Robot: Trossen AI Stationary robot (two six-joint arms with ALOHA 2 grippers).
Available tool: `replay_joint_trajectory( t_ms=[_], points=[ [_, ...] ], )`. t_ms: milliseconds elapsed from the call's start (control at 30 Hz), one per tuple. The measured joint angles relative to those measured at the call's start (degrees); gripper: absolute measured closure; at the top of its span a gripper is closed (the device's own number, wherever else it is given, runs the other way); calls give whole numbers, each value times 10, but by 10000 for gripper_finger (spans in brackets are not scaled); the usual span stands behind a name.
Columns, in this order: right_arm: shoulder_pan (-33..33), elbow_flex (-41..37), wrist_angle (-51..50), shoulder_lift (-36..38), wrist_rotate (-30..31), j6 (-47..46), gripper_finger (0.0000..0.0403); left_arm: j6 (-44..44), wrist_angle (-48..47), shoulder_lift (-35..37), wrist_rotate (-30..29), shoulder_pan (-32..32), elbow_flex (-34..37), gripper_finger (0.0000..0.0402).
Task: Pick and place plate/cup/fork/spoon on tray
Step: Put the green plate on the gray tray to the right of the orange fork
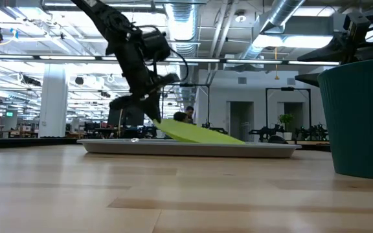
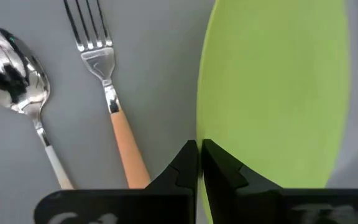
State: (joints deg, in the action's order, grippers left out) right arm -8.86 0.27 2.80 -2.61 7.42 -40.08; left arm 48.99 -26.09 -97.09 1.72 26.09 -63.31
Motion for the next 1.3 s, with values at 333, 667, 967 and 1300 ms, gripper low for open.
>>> replay_joint_trajectory(
  t_ms=[333, 667, 967, 1300],
  points=[
    [0, 0, 0, 0, 0, 0, 170, -2, 21, -33, -16, 1, 0, 401],
    [0, 0, 1, 0, 0, 0, 170, -7, 38, -33, -20, 1, 0, 401],
    [0, 0, 1, 0, 0, 0, 170, -13, 25, -32, -23, 1, 0, 401],
    [0, 0, 1, 0, 0, 0, 170, -52, 27, -32, -42, 0, 1, 331]
  ],
)
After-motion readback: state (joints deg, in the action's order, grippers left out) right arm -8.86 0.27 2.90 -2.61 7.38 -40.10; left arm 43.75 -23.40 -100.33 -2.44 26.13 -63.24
